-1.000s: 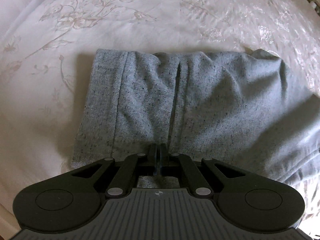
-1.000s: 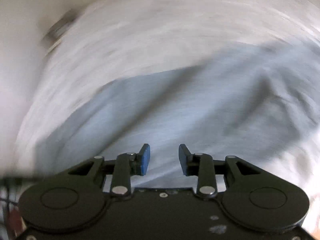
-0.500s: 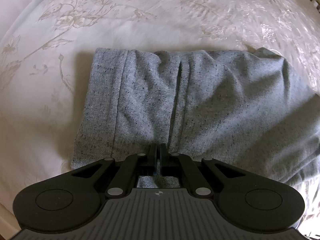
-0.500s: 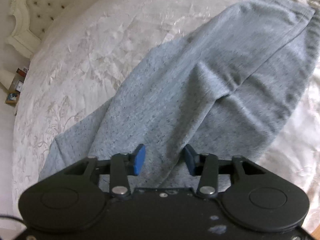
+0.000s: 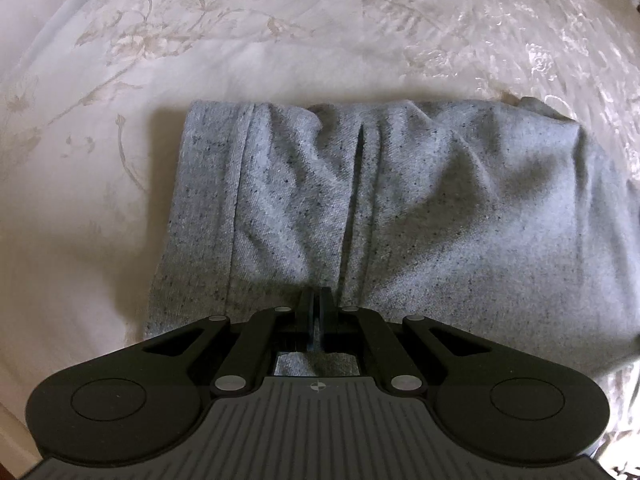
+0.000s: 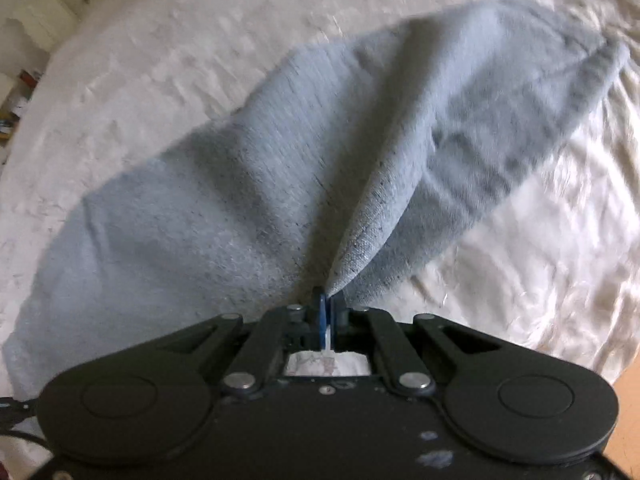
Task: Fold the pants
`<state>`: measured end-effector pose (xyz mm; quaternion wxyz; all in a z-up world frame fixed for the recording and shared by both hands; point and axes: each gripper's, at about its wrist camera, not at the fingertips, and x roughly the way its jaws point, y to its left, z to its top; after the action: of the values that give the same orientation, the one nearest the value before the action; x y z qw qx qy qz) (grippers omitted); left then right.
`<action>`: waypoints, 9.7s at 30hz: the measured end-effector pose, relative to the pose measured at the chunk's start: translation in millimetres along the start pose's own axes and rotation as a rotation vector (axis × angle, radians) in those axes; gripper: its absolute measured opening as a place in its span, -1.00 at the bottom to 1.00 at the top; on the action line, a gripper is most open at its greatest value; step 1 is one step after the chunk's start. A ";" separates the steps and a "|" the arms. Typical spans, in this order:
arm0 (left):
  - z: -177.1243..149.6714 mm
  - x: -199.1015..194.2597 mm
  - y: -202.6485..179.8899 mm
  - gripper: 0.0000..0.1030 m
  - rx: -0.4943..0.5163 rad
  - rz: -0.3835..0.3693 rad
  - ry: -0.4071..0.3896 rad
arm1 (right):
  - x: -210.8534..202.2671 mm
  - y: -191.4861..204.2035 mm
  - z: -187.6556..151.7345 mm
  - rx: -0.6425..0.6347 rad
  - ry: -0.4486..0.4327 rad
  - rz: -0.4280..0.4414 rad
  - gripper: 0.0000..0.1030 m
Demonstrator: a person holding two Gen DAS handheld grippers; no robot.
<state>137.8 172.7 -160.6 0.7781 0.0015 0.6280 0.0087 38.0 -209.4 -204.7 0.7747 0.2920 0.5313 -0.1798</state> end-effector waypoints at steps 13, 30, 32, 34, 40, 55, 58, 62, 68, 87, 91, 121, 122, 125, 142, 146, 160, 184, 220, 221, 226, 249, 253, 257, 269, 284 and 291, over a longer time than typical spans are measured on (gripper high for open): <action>-1.9 -33.1 -143.7 -0.95 0.194 -0.183 -0.091 | -47.7 -60.5 27.8 0.071 -0.127 0.015 -0.38; -52.1 23.3 -288.3 -0.95 0.081 -0.102 0.057 | -45.0 -255.9 167.7 0.112 -0.190 -0.070 -0.12; -51.6 24.7 -288.5 -0.95 0.047 -0.089 0.062 | -38.0 -268.7 182.6 0.118 -0.178 -0.060 -0.08; -51.1 25.7 -290.1 -0.95 0.025 -0.076 0.066 | -30.3 -274.6 192.9 0.129 -0.167 -0.054 -0.05; -50.0 27.5 -295.3 -0.95 0.028 -0.027 0.065 | -13.7 -288.5 211.8 0.170 -0.144 -0.016 -0.01; -52.2 24.4 -299.4 -0.95 0.034 0.009 0.056 | -10.4 -288.0 213.6 0.156 -0.162 0.043 -0.04; -52.9 23.8 -298.5 -0.95 0.033 0.004 0.057 | -7.7 -285.1 213.3 0.146 -0.155 0.048 -0.04; -53.0 23.6 -296.4 -0.95 0.033 -0.002 0.057 | 1.3 -286.6 214.7 0.178 -0.137 0.055 -0.66; -51.7 20.5 -294.9 -0.95 0.031 -0.017 0.059 | -24.6 -275.1 223.1 0.075 -0.138 0.072 -0.88; -33.9 -13.4 -261.4 -0.94 0.022 -0.028 -0.015 | -34.7 -260.5 222.2 -0.014 -0.162 -0.194 -0.34; -16.0 -13.9 -231.5 -0.94 -0.004 0.008 -0.034 | -50.8 -225.2 220.4 -0.074 -0.244 -0.146 -0.27; -15.6 20.5 -77.0 -0.93 0.042 0.048 0.003 | 60.2 254.3 121.0 -0.893 0.157 0.531 -0.01; -17.9 19.1 -78.8 -0.93 0.054 0.053 -0.003 | 63.6 258.3 116.9 -0.906 0.169 0.530 -0.01; -25.1 18.0 -83.6 -0.93 0.037 0.061 -0.003 | 67.5 260.0 108.2 -0.937 0.196 0.532 -0.11; 81.8 -10.7 -64.5 -0.93 -0.119 0.069 -0.288 | 26.2 225.2 27.4 -1.144 0.201 0.576 -0.94; 93.4 6.7 -61.6 -0.93 -0.125 0.064 -0.245 | 28.0 223.2 28.4 -1.108 0.191 0.568 -0.94; 50.0 22.6 -71.8 -0.92 0.056 0.047 -0.212 | 45.8 238.9 56.1 -1.030 0.206 0.572 -0.25; -8.3 17.7 -18.4 -0.91 -0.059 0.223 -0.174 | 70.7 264.7 105.9 -0.728 0.173 0.610 -0.92; -73.2 -9.2 -90.0 -0.88 0.207 0.060 -0.152 | 98.8 254.9 95.3 -0.759 0.086 0.346 -0.83; -70.7 -14.6 -87.7 -0.88 0.186 0.056 -0.169 | 91.0 250.8 97.3 -0.759 0.080 0.369 -0.81; -57.2 -34.6 -97.6 -0.88 0.180 0.008 -0.267 | 47.5 203.3 83.5 -0.751 0.097 0.462 -0.75; -50.9 -24.6 -184.8 -0.86 0.241 0.034 -0.191 | -36.3 -63.3 59.4 -0.379 -0.019 0.226 -0.34; -55.2 -33.6 -240.1 -0.86 0.268 -0.005 -0.204 | -50.2 -123.5 97.9 -0.339 -0.101 0.152 -0.23; -57.8 -36.0 -301.6 -0.86 0.314 -0.051 -0.213 | -66.9 -190.3 137.2 -0.279 -0.167 0.106 -0.09; -64.8 -23.8 -438.6 -0.86 0.440 -0.108 -0.207 | -41.1 -294.8 215.7 -0.220 -0.209 -0.034 0.11; -61.2 -18.6 -444.7 -0.86 0.427 -0.047 -0.156 | -52.6 -311.8 215.0 -0.191 -0.181 0.045 -0.77; -58.9 -16.2 -446.1 -0.86 0.415 -0.046 -0.145 | -46.2 -332.7 220.4 -0.118 -0.170 0.083 0.34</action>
<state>82.1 -274.1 -163.1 0.8043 0.1478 0.5586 -0.1384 -16.8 -607.2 -190.4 0.8395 0.2515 0.4607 -0.1403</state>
